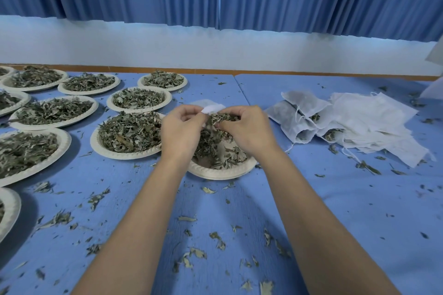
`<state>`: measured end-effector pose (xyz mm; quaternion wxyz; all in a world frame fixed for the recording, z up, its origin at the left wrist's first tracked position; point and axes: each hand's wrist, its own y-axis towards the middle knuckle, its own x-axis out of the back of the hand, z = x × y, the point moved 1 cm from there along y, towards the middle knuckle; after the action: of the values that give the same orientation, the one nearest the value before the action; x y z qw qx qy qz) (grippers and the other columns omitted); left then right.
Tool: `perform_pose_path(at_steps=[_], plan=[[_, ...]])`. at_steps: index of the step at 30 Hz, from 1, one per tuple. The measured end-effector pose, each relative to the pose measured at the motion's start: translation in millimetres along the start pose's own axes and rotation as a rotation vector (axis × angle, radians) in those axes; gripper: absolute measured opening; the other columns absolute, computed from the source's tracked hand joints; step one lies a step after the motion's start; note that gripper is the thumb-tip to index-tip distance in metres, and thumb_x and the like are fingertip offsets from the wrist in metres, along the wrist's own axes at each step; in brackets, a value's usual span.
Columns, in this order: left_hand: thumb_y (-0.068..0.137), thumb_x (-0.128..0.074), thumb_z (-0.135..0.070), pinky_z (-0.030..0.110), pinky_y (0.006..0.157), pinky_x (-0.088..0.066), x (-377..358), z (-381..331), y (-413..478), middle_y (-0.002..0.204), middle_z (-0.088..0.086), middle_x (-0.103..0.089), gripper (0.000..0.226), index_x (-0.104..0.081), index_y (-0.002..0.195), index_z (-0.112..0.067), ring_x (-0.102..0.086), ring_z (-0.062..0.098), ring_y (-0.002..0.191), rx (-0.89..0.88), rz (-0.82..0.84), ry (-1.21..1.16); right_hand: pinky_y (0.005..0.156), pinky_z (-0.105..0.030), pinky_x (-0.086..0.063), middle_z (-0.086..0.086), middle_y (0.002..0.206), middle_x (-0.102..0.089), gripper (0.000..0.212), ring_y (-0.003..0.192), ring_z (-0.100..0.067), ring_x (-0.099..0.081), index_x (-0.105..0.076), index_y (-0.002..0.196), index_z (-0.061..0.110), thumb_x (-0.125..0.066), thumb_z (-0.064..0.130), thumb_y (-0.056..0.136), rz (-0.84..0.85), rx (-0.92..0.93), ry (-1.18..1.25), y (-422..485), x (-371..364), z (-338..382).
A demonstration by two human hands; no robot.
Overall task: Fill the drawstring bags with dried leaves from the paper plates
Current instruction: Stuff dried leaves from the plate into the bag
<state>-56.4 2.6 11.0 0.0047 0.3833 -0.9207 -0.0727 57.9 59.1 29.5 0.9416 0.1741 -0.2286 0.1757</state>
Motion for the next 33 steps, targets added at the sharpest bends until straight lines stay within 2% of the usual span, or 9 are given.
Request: perform_pose_path(at_steps=[5,9,13,16,21,24,26,28,33], plan=[[0.087,-0.058,-0.007,0.020,0.064,-0.042,-3.5,0.3,-3.9,0.061,-0.007,-0.054,0.015,-0.059,0.077,-0.017,-0.050,0.001,0.052,-0.038,0.189,0.071,0.075,-0.027,-0.052,0.003,0.082,-0.071,0.013,0.078,-0.015,-0.066,-0.075,0.093,0.017,-0.072,0.013,0.080,-0.039,-0.077,0.111,0.0,2.4,-2.6],[0.089,-0.054,-0.008,0.017,0.060,-0.039,-3.6,-1.0,-6.5,0.069,-0.007,-0.052,0.015,-0.053,0.080,-0.021,-0.048,0.004,0.060,-0.101,0.328,0.167,0.061,-0.020,-0.050,0.007,0.075,-0.069,0.015,0.072,-0.013,-0.063,-0.075,0.086,0.020,-0.068,0.008,0.080,-0.070,-0.141,0.152,-2.7,-1.2,-5.0],[0.067,-0.067,-0.013,0.022,0.059,-0.042,-9.9,2.3,-14.6,0.080,-0.005,-0.051,0.036,-0.041,0.089,-0.026,-0.052,0.004,0.061,-0.132,0.476,0.236,0.069,-0.038,-0.052,-0.008,0.077,-0.071,0.018,0.075,-0.028,-0.064,-0.077,0.080,0.013,-0.061,0.004,0.080,-0.132,-0.168,0.159,-3.7,-6.6,-2.5],[0.059,-0.071,-0.026,0.027,0.058,-0.041,-14.0,2.8,-16.9,0.080,-0.006,-0.051,0.045,-0.036,0.086,-0.030,-0.050,0.010,0.065,-0.188,0.434,0.312,0.067,-0.042,-0.051,-0.015,0.079,-0.071,0.019,0.076,-0.033,-0.063,-0.075,0.076,0.011,-0.058,0.004,0.080,-0.177,-0.154,0.143,-5.0,-8.9,-0.4],[0.074,-0.067,-0.009,0.024,0.052,-0.032,-12.2,7.5,-12.4,0.070,-0.006,-0.047,0.032,-0.039,0.083,-0.021,-0.038,0.010,0.059,-0.280,0.201,0.382,0.044,-0.018,-0.029,0.003,0.047,-0.046,0.021,0.048,-0.012,-0.037,-0.066,0.063,0.011,-0.058,0.009,0.082,-0.139,-0.144,0.103,-7.3,-20.9,1.4],[0.076,-0.065,-0.006,0.019,0.048,-0.029,-8.7,11.0,-9.7,0.066,-0.007,-0.044,0.027,-0.041,0.083,-0.016,-0.034,0.006,0.053,-0.276,0.176,0.357,0.055,-0.027,-0.040,-0.005,0.060,-0.053,0.018,0.057,-0.017,-0.045,-0.068,0.075,0.004,-0.055,0.012,0.085,-0.044,-0.144,0.107,-6.6,-22.8,4.1],[0.079,-0.067,-0.008,0.019,0.051,-0.032,-5.9,11.9,-7.2,0.067,-0.005,-0.047,0.026,-0.043,0.081,-0.016,-0.037,0.007,0.055,-0.254,0.171,0.315,0.077,-0.039,-0.055,-0.011,0.077,-0.061,0.019,0.072,-0.025,-0.055,-0.069,0.077,0.010,-0.053,0.015,0.086,0.098,-0.212,0.203,-5.4,-18.0,7.9],[0.081,-0.071,-0.013,0.022,0.055,-0.035,-5.1,12.7,-5.4,0.071,-0.002,-0.050,0.027,-0.044,0.080,-0.018,-0.044,0.010,0.061,-0.238,0.184,0.272,0.093,-0.045,-0.052,-0.006,0.081,-0.058,0.018,0.079,-0.019,-0.055,-0.063,0.077,0.016,-0.049,0.018,0.088,0.202,-0.326,0.300,-4.3,-10.8,9.8],[0.080,-0.075,-0.015,0.024,0.058,-0.036,-1.7,12.5,-0.3,0.075,0.007,-0.046,0.030,-0.046,0.083,-0.012,-0.040,0.013,0.064,-0.165,0.207,0.114,0.093,-0.040,-0.051,-0.013,0.109,-0.055,0.034,0.092,-0.021,-0.053,-0.045,0.123,0.007,-0.043,0.022,0.092,0.237,-0.395,0.391,2.6,-4.7,3.5]])
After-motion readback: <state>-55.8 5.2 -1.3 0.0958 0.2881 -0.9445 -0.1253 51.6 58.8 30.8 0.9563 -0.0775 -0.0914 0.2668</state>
